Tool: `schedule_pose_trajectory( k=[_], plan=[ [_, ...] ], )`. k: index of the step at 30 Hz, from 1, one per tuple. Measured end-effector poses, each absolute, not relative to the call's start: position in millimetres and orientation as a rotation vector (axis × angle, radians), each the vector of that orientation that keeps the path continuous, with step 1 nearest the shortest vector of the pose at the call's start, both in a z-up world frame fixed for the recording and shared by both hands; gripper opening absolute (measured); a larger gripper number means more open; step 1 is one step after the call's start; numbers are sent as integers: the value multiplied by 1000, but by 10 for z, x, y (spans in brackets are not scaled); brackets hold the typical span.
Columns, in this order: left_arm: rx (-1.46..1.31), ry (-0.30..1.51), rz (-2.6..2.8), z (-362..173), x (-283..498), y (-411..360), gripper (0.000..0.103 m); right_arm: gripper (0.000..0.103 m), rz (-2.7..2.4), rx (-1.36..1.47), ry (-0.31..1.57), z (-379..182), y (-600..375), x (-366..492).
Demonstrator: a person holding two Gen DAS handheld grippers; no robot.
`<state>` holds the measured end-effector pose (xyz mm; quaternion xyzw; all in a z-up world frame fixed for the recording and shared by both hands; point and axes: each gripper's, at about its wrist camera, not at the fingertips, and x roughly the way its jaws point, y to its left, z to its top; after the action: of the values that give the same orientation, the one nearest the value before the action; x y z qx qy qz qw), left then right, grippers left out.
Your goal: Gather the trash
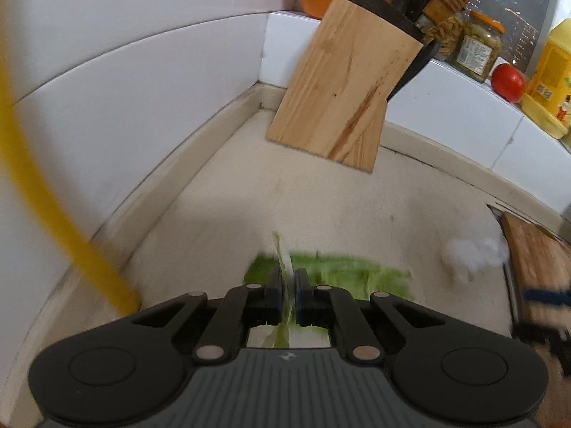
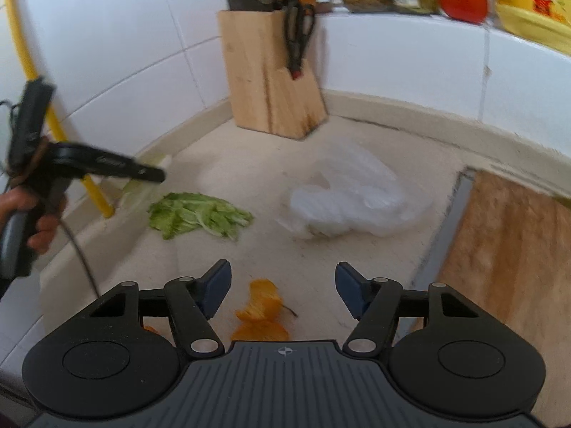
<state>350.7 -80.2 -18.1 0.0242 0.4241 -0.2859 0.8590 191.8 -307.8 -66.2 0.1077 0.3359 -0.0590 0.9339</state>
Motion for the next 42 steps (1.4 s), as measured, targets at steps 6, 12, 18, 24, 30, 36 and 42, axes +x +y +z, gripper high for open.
schedule_pose_trajectory(
  k=[6,12,18,24,30,36,42],
  plan=[
    [22,939,-613,-286,3053,-591,4,83,-58,106,670,-585,-2893,2190],
    [-4,932,-580,-362,2945,-563,20,88,61,-70,678,-649,-2684,2746],
    [-10,908,-592,-370,2786,-536,47,89,165,-212,759,-857,-2492,3334],
    [45,913,-607,-489,2712,-693,54,68,144,-162,867,-1027,-2543,3575],
    [40,929,-631,-503,2645,-721,32,16,154,-39,884,-870,-2614,3272],
    [19,913,-608,-483,2673,-624,32,11,232,105,828,-523,-2736,2843],
    [18,930,-597,-563,2767,-705,52,64,237,-48,786,-515,-2697,2973]
  ],
)
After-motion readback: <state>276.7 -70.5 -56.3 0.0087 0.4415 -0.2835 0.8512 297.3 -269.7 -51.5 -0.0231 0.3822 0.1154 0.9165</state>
